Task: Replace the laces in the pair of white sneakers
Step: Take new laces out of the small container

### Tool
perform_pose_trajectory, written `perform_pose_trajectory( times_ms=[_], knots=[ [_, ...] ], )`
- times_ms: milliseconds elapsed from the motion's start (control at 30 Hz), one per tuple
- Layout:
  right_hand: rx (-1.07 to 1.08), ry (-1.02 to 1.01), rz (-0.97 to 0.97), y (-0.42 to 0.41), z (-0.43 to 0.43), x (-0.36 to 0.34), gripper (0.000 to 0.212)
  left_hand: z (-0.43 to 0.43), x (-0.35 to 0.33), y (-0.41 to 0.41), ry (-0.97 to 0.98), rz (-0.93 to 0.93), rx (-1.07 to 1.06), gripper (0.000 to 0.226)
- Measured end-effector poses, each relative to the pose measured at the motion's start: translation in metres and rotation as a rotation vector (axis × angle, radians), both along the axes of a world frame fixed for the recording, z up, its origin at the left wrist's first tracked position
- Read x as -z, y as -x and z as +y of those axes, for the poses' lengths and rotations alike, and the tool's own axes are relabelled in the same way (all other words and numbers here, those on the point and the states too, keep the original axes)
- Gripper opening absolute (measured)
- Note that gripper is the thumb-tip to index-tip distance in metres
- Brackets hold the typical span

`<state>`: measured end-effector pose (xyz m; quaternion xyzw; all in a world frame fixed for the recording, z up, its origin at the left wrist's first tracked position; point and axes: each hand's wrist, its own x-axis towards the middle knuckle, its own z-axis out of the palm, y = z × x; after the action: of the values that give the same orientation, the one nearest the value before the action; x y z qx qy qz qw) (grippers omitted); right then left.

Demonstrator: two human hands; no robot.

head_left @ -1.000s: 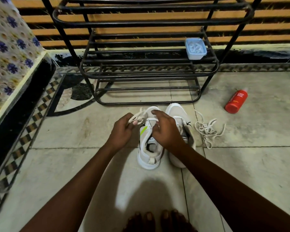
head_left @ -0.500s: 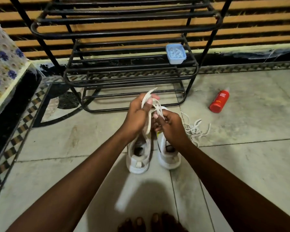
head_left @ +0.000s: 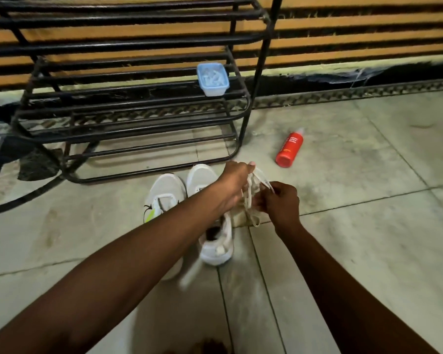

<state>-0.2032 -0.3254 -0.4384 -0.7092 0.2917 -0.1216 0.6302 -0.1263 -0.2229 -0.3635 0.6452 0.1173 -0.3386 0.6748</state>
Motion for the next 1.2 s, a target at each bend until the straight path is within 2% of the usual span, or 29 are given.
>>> perform_pose_trajectory(
  times_ms=[133, 267, 333, 433, 533, 633, 733, 900, 1033, 1200],
  knots=[
    [-0.009, 0.183, 0.117, -0.002, -0.024, 0.009, 0.021, -0.014, 0.017, 0.002, -0.069, -0.004, 0.084, 0.013],
    [-0.223, 0.524, 0.228, -0.005, -0.036, 0.008, 0.017, -0.015, 0.023, 0.008, -0.138, -0.090, 0.164, 0.011],
    [-0.348, 0.651, 0.261, -0.002, -0.037, 0.008, 0.017, -0.013, 0.026, 0.008, -0.215, -0.179, 0.215, 0.017],
    [-0.449, 0.715, 0.269, 0.005, -0.036, 0.011, 0.021, -0.008, 0.031, 0.007, -0.438, -0.382, 0.390, 0.021],
    [-0.409, 0.775, 0.238, 0.015, -0.033, 0.018, 0.016, 0.002, 0.036, 0.008, -0.712, -0.634, 0.493, 0.027],
    [-0.250, 0.790, 0.206, 0.026, -0.027, 0.024, 0.017, 0.007, 0.043, 0.011, -0.823, -0.691, 0.561, 0.030],
    [-0.288, 0.778, 0.194, 0.028, -0.022, 0.027, 0.016, 0.006, 0.049, 0.015, -0.835, -0.634, 0.666, 0.030],
    [-0.377, 0.730, 0.197, 0.028, -0.027, 0.022, 0.026, 0.007, 0.056, 0.019, -0.806, -0.672, 0.712, 0.033],
    [-0.297, 0.728, 0.117, 0.026, -0.025, 0.009, 0.022, 0.019, 0.049, 0.018, -0.707, -0.754, 0.608, 0.021],
    [-0.280, 0.722, -0.055, 0.018, -0.008, -0.020, 0.017, 0.040, 0.030, 0.015, -0.511, -0.843, 0.376, 0.013]
  ],
)
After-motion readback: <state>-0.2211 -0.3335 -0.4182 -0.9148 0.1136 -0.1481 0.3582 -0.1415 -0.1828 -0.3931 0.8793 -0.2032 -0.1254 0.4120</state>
